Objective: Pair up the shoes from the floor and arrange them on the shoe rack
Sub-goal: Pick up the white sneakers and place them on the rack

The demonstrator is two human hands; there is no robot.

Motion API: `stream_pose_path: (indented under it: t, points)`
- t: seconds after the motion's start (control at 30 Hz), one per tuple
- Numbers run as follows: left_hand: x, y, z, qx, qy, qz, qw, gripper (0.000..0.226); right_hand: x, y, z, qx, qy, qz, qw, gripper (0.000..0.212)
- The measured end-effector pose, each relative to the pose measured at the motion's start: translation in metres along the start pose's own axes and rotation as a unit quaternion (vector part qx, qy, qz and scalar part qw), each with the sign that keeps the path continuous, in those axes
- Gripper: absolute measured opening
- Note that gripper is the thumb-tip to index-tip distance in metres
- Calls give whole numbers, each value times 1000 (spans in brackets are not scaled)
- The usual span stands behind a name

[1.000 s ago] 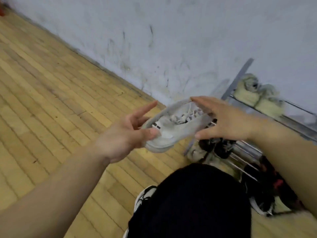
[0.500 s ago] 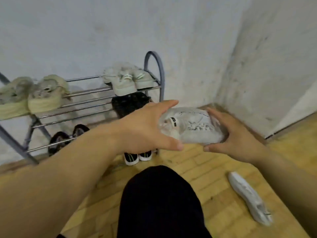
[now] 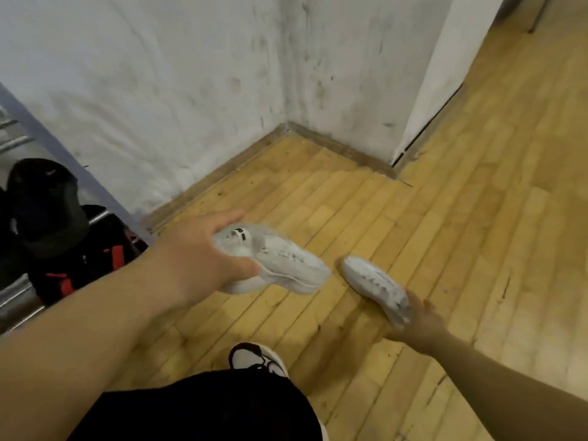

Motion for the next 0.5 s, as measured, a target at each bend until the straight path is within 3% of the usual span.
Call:
stream_pose_path:
  t: [0.13,0.2,0.3,0.4,0.5]
  points:
    - [15,-10,-6,10,24,-34,999,92,59,36,35,-48,0,21,999,137]
    - [23,-13,-8,-17,34,-46,998,93,76,43,40,-6,27,47,999,126]
    - [34,-13,-5,-70,40,-49,996,92,60,19,36,31,89,50,994,91]
    - [39,-10,-2,-89,41,-46,994,89,28,-23,38,68,116,67,989,90]
    - [37,-10,-6,-120,32,-47,991,92,1,-59,45,302,101,74,945,96]
Point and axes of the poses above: each hand's wrist, its own x-axis towards the middle knuckle, its own z-axis out of the palm, y = z × x, the point moved 2 cm from there along x, towards the middle knuckle, and after that the axes turned 7 degrees about -y, right-handed, at the moved point
